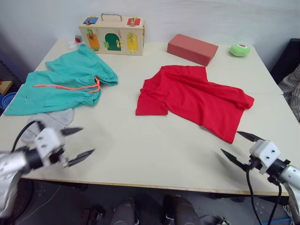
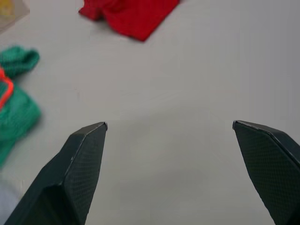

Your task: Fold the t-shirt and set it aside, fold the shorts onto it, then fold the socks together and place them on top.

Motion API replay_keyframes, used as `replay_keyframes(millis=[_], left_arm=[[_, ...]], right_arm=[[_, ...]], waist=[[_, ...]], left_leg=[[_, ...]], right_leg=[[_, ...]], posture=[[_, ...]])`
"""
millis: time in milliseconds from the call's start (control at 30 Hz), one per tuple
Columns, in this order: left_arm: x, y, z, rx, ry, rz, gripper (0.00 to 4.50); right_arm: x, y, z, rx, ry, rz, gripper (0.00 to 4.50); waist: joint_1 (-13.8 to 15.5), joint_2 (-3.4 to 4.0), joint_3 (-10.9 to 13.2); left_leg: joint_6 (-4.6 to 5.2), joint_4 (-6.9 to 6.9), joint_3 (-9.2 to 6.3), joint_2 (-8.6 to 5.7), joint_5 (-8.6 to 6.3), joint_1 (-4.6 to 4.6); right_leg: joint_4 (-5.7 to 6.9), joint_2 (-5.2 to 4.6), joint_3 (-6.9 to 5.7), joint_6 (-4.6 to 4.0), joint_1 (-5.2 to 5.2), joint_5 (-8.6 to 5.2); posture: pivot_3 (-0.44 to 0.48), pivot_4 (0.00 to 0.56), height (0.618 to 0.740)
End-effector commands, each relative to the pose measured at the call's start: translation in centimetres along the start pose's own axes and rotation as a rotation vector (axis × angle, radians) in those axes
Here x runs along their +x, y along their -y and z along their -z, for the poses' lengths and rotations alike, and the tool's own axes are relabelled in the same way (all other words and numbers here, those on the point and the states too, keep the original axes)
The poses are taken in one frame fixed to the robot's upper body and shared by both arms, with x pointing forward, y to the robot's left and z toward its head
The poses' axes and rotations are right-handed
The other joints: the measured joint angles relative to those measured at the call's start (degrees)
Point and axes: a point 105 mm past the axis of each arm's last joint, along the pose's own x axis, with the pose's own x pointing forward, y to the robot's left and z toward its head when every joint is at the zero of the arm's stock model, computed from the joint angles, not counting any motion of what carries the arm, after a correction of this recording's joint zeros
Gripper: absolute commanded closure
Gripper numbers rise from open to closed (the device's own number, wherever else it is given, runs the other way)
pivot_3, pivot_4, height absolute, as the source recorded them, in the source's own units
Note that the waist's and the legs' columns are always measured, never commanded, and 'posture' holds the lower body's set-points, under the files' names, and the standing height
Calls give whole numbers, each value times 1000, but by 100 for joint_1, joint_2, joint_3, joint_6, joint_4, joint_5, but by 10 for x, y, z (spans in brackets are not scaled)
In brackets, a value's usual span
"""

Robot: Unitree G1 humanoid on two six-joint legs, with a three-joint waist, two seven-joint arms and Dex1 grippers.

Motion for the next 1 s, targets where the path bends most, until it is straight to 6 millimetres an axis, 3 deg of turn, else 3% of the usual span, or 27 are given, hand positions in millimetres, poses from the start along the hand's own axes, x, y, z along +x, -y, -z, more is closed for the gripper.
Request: replay_keyframes(millis=[33, 200, 267, 467, 600, 700, 1000], left_arm=[[53, -17, -4, 92, -31, 47, 0], [125, -40, -14, 144, -70, 115, 0], [144, -46, -13, 163, -110, 119, 0], [170, -45, -9, 137, -186, 169, 0], [176, -37, 0, 143, -236, 200, 890], [178, -31, 2, 112, -243, 233, 1815], [181, -25, 8, -11, -214, 208, 4500]], right_arm=[[11, 16, -2, -41, -69, 36, 23], [37, 25, 5, 2, -183, 53, 23], [43, 26, 8, 31, -230, 51, 23], [49, 6, -5, 101, -264, -63, 23], [50, 3, -1, 113, -311, -59, 0], [52, 1, 2, 145, -324, -56, 608], [56, -2, -4, 202, -285, -54, 3664]], waist=[[-7, 1, -1], [-89, -17, 1], [-116, -24, 5], [-161, -34, 10], [-156, -45, 4], [-156, -51, 1], [-157, -66, -9]], left_leg=[[2, 1, 2, -9, 4, 1], [-2, -3, 27, -8, 19, -7], [3, 0, 32, -9, 21, -12], [6, 1, 32, -5, 23, -7], [8, 9, 26, -9, 23, -4], [11, 19, 23, -11, 24, 1], [19, 65, 9, -3, 16, 1]], right_leg=[[6, 1, -1, 2, 0, 1], [20, 38, 8, 8, -9, 3], [21, 50, 3, 10, -14, 2], [20, 28, 22, 19, -13, 6], [14, 15, 19, 19, -8, 6], [16, 5, 19, 19, -5, 6], [31, -2, 20, 22, 4, 14]], posture=[[0, 150, 740], [0, 150, 740], [0, 150, 740], [0, 150, 740], [0, 150, 740], [0, 150, 740], [0, 150, 740]])
